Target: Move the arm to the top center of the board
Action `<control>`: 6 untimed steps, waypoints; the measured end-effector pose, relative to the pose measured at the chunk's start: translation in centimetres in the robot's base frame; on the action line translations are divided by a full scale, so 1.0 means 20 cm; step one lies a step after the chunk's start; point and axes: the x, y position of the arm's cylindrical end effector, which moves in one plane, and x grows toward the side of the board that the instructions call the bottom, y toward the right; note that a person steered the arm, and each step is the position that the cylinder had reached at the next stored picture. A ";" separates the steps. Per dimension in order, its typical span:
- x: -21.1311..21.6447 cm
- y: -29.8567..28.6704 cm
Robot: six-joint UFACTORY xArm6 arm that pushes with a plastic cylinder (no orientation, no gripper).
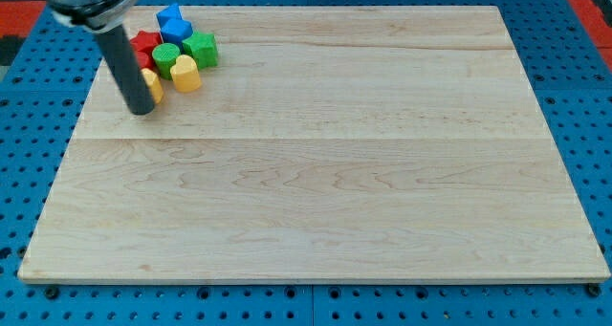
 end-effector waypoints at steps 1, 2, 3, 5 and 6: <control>-0.07 0.17; -0.03 0.18; -0.05 0.34; -0.84 0.63; -0.98 0.61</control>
